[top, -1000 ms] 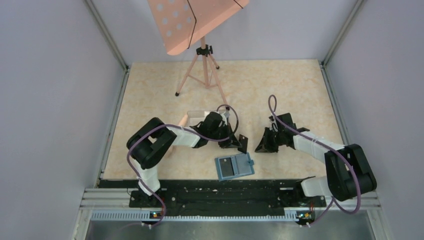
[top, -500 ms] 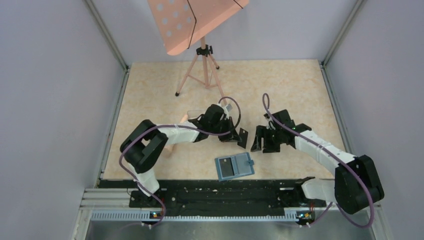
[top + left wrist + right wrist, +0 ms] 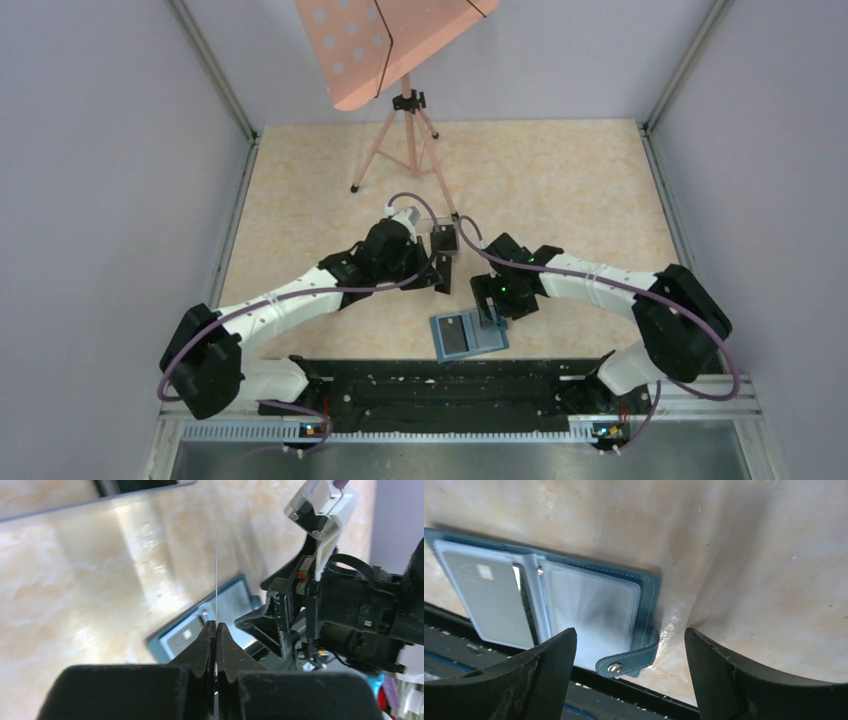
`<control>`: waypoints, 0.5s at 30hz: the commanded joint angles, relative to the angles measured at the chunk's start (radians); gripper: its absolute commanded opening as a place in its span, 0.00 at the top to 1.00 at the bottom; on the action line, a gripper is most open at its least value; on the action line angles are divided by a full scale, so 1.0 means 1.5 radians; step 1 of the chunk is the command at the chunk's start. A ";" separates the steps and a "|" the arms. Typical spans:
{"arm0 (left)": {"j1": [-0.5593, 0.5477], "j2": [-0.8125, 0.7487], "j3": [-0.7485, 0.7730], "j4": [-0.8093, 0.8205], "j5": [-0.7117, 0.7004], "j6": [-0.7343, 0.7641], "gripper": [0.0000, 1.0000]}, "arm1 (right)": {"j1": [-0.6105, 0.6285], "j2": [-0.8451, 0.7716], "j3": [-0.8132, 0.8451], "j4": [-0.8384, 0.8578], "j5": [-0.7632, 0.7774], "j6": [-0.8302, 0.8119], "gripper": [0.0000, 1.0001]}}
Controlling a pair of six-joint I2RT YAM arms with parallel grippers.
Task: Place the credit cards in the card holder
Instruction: Move the card holder to the center of the board.
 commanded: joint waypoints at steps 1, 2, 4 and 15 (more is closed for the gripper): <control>0.003 -0.048 -0.038 -0.070 -0.065 0.016 1.00 | 0.040 0.046 0.041 -0.029 0.082 -0.004 0.25; 0.003 -0.053 -0.045 -0.072 -0.067 0.014 1.00 | 0.043 0.052 0.042 -0.031 0.088 -0.005 0.34; 0.003 -0.060 -0.058 -0.073 -0.067 0.011 1.00 | 0.043 0.056 0.043 -0.029 0.083 -0.008 0.42; 0.003 -0.035 -0.053 -0.072 -0.046 0.018 1.00 | 0.037 0.065 0.077 -0.028 0.075 -0.013 1.00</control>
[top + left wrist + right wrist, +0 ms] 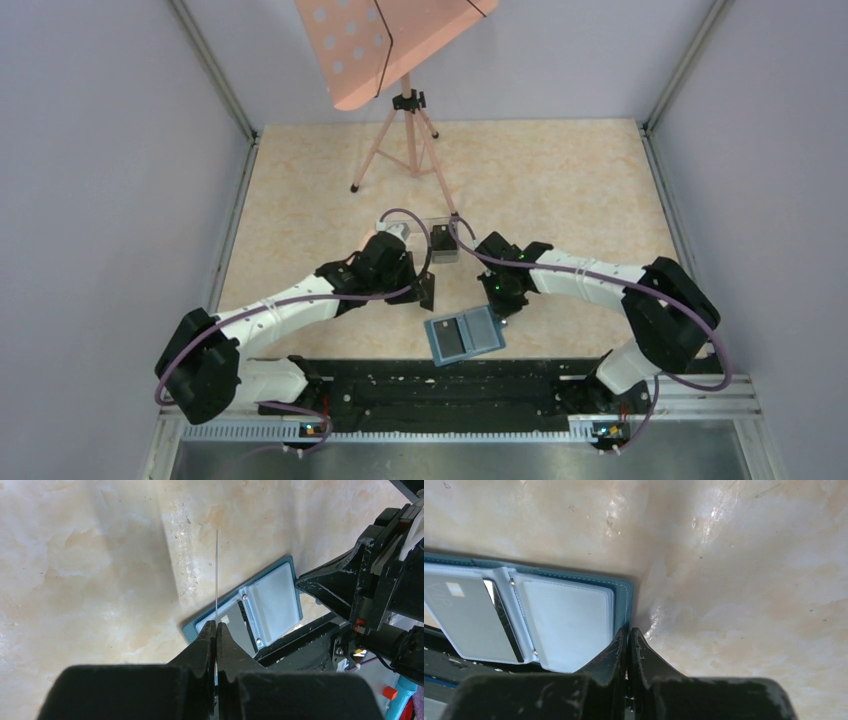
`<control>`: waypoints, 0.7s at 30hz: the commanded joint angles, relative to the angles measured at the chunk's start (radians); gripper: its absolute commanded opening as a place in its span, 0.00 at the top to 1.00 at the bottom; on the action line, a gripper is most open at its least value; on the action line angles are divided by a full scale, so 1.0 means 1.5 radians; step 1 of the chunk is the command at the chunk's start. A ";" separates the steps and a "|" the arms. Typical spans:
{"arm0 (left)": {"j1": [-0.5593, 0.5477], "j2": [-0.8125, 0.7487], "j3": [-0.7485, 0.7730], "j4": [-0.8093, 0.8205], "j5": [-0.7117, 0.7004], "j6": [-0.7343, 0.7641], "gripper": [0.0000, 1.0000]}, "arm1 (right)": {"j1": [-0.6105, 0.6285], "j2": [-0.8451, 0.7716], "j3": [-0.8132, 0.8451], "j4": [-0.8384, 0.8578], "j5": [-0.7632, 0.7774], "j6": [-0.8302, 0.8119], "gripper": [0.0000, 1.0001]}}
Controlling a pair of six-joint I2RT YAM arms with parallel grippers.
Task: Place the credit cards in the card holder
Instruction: Move the card holder to the center of the board.
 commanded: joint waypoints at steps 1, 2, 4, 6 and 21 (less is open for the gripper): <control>0.001 0.008 0.014 0.012 0.004 0.016 1.00 | -0.008 0.011 0.037 0.006 -0.001 -0.005 1.00; 0.001 0.010 0.016 0.009 0.005 0.019 1.00 | -0.018 0.013 0.037 0.013 -0.017 -0.006 1.00; 0.001 0.012 0.021 0.008 0.007 0.022 1.00 | -0.050 0.015 0.036 0.031 -0.057 -0.009 1.00; 0.001 0.014 0.026 0.008 0.010 0.027 1.00 | -0.091 0.016 0.029 0.055 -0.104 -0.008 1.00; 0.001 0.073 0.072 0.062 0.090 0.028 1.00 | -0.361 -0.090 -0.134 0.177 -0.304 0.076 1.00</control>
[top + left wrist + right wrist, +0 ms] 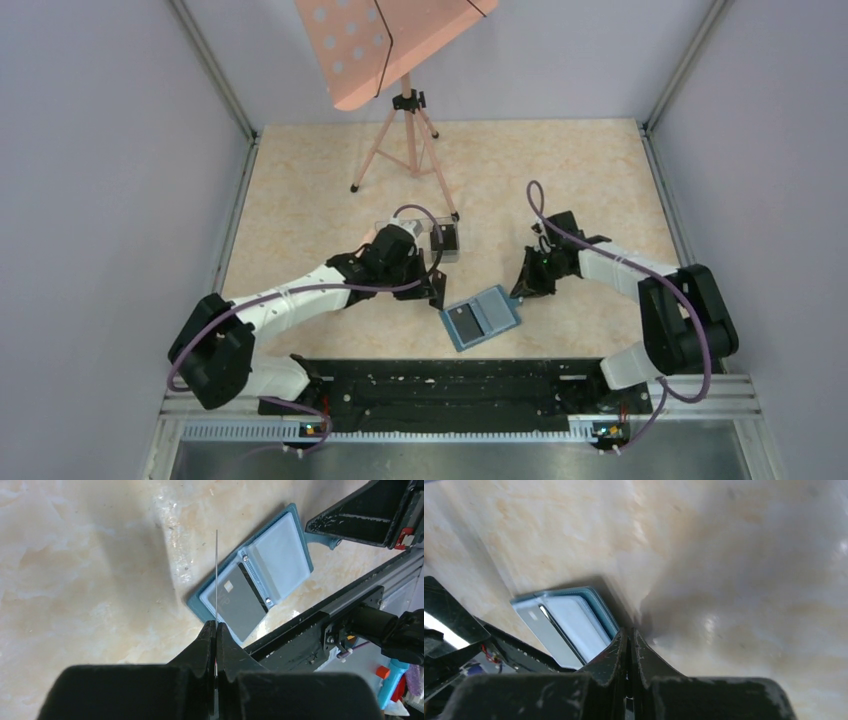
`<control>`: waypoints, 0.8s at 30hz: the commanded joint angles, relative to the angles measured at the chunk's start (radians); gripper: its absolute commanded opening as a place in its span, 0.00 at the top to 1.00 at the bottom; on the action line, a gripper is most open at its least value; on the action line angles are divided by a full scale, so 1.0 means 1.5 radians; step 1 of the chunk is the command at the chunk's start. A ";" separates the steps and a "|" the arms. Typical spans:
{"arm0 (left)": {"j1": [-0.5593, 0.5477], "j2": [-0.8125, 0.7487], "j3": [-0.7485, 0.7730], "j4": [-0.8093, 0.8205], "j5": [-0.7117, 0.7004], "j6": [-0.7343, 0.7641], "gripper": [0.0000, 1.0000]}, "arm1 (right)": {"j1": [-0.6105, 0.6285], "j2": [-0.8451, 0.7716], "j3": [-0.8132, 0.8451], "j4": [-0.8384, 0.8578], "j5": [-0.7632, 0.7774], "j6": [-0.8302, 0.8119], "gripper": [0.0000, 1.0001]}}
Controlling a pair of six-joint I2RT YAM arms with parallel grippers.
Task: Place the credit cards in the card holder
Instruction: Move the card holder to the center of the board.
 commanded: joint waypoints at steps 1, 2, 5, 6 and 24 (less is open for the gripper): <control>0.001 0.024 0.037 0.055 0.046 0.006 1.00 | -0.066 -0.090 -0.079 0.035 -0.057 0.047 1.00; 0.001 0.031 0.042 0.058 0.055 0.006 1.00 | -0.080 -0.110 -0.098 0.035 -0.057 0.054 1.00; 0.001 0.052 0.050 0.068 0.080 0.004 1.00 | -0.097 -0.161 -0.138 0.031 -0.061 0.075 1.00; 0.000 0.055 0.051 0.076 0.086 0.001 1.00 | -0.097 -0.172 -0.150 0.030 -0.067 0.081 1.00; 0.001 0.099 -0.043 0.281 0.183 -0.090 1.00 | -0.033 -0.188 -0.272 0.193 -0.149 0.225 1.00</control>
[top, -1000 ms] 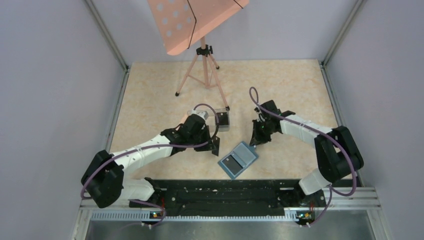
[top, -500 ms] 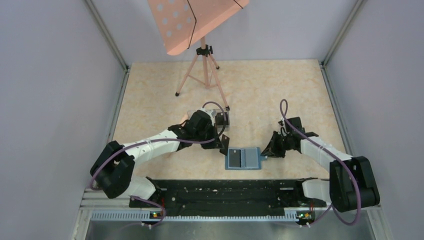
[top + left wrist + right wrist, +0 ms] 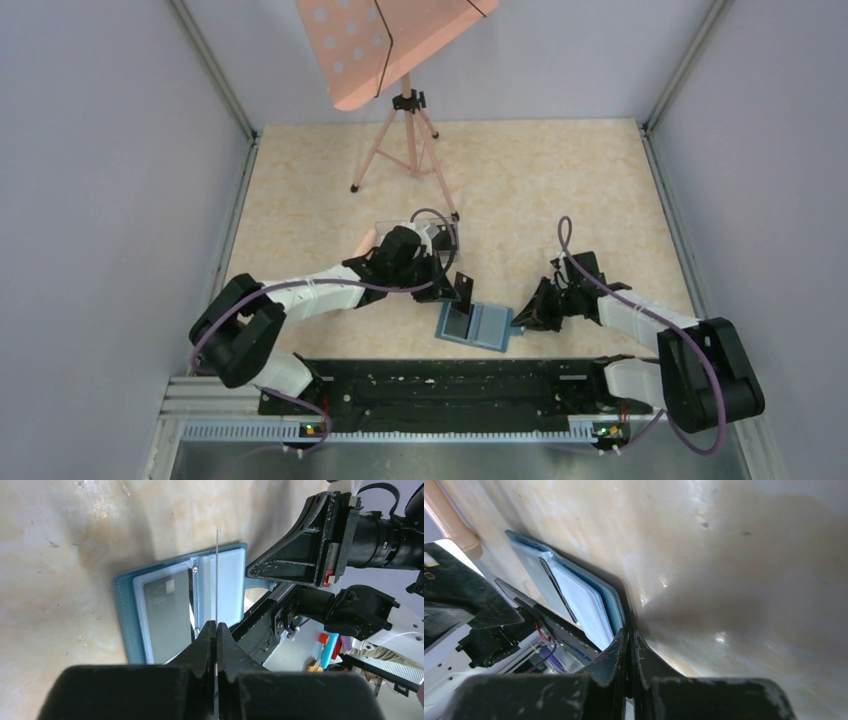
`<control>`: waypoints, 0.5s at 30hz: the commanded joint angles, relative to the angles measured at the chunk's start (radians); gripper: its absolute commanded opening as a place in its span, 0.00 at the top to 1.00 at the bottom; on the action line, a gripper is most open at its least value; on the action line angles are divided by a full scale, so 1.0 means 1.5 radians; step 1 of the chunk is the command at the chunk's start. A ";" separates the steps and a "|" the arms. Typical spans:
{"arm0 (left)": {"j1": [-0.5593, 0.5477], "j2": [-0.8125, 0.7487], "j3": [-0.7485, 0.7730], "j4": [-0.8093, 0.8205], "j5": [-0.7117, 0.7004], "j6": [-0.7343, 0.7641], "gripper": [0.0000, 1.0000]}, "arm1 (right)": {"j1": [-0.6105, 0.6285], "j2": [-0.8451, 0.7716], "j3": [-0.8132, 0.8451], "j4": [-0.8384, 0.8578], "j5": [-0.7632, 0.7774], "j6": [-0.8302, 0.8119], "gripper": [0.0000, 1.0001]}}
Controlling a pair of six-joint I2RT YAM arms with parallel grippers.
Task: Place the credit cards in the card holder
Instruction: Move the card holder to the center of the board, then insert the credit card into the card holder.
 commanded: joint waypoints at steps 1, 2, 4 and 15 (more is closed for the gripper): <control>0.001 0.009 -0.025 0.076 0.023 -0.013 1.00 | 0.040 0.023 -0.006 0.117 -0.014 0.075 1.00; 0.003 0.015 -0.035 0.093 0.027 -0.017 1.00 | 0.049 0.031 -0.008 0.140 -0.015 0.097 1.00; 0.007 0.029 -0.054 0.124 0.033 -0.020 1.00 | 0.057 0.042 -0.007 0.174 -0.015 0.120 1.00; 0.037 0.057 -0.094 0.171 0.032 -0.017 1.00 | 0.056 0.121 0.051 0.261 0.005 0.146 1.00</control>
